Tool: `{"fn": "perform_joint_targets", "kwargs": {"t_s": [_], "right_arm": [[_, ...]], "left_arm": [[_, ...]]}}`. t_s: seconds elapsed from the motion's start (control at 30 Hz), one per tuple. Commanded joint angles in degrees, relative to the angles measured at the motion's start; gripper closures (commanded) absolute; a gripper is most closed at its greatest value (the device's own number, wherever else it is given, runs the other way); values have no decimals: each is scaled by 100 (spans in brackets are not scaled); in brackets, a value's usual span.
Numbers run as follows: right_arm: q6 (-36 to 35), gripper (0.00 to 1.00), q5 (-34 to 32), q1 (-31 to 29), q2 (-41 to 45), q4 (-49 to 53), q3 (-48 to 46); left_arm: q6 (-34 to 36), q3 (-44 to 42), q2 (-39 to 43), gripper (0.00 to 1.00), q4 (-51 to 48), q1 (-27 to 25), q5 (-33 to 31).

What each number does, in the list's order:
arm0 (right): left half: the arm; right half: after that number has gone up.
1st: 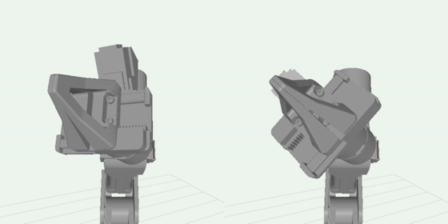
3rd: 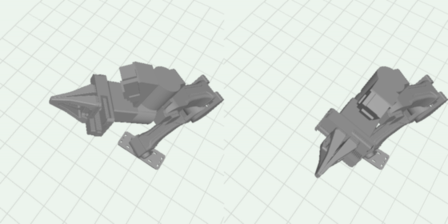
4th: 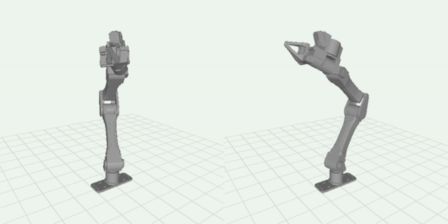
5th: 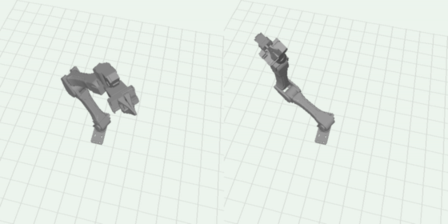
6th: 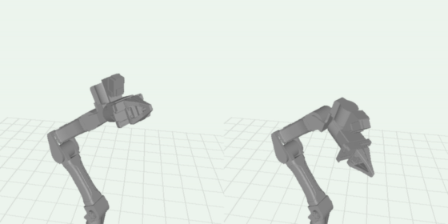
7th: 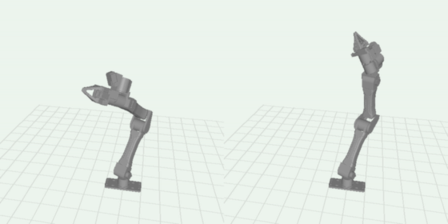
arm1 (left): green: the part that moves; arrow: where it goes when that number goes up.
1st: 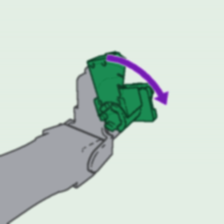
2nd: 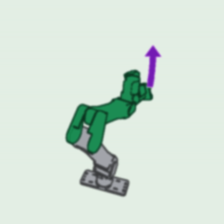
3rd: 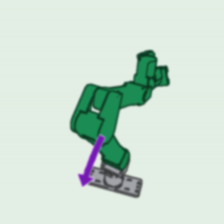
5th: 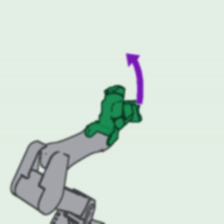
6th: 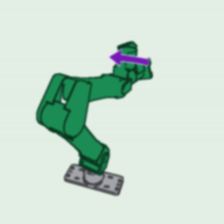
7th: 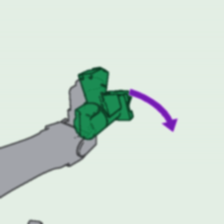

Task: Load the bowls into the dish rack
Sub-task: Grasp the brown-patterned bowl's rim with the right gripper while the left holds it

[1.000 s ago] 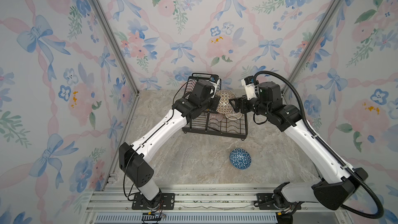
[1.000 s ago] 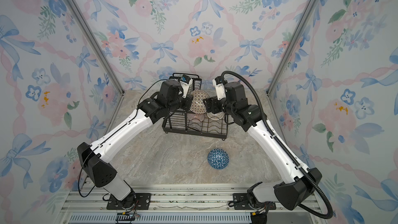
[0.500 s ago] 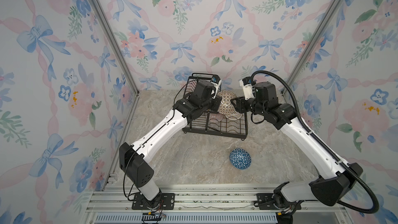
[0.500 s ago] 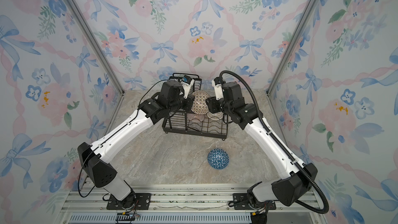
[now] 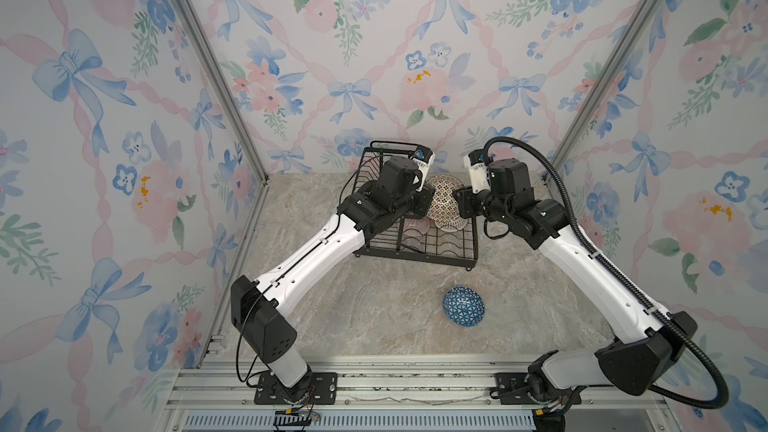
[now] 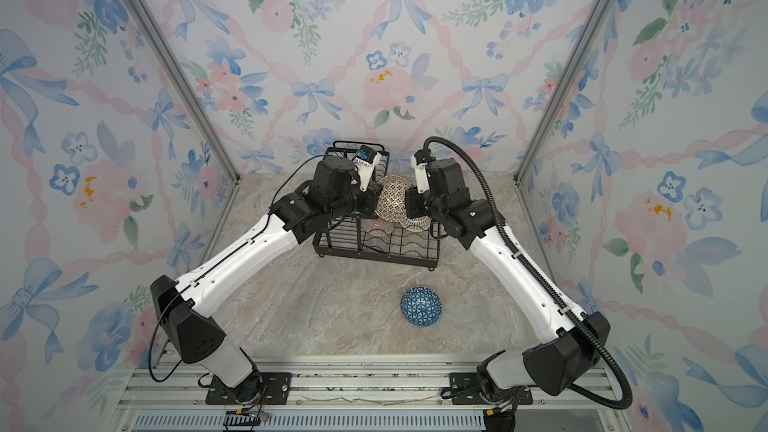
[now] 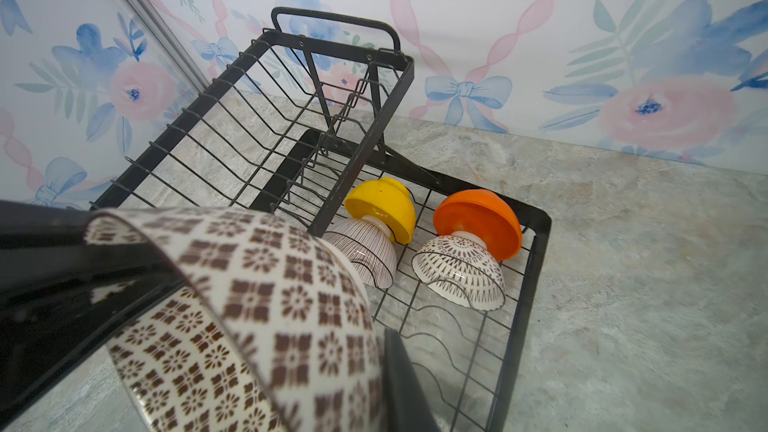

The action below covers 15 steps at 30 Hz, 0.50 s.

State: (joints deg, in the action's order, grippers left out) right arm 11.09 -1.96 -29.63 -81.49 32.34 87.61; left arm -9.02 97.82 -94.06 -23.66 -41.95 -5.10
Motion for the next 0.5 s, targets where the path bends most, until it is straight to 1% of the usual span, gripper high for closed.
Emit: {"fn": "perform_joint_targets", "kwargs": {"t_s": [0.0, 0.13, 0.17, 0.2, 0.27, 0.37, 0.47], "right_arm": [[10, 100, 189, 60, 128, -48, -27], [-28, 100, 135, 128, 222, -48, -125], [-54, 100, 128, 153, 262, -49, -160], [-71, 100, 106, 180, 294, -51, -189], [-146, 100, 73, 253, 394, -61, -294], [-296, 100, 19, 349, 555, -85, -451], [-503, 100, -74, 400, 738, -167, -659]], "left_arm": [[110, -73, 307, 100, 375, -6, 366], [133, -173, 416, 100, 366, -15, 509], [170, -190, 455, 95, 363, -15, 539], [210, -198, 508, 87, 353, -12, 563], [266, -218, 629, 64, 347, -4, 576], [295, -248, 822, 39, 320, 51, 563], [256, -374, 1024, 21, 290, 149, 581]]}}
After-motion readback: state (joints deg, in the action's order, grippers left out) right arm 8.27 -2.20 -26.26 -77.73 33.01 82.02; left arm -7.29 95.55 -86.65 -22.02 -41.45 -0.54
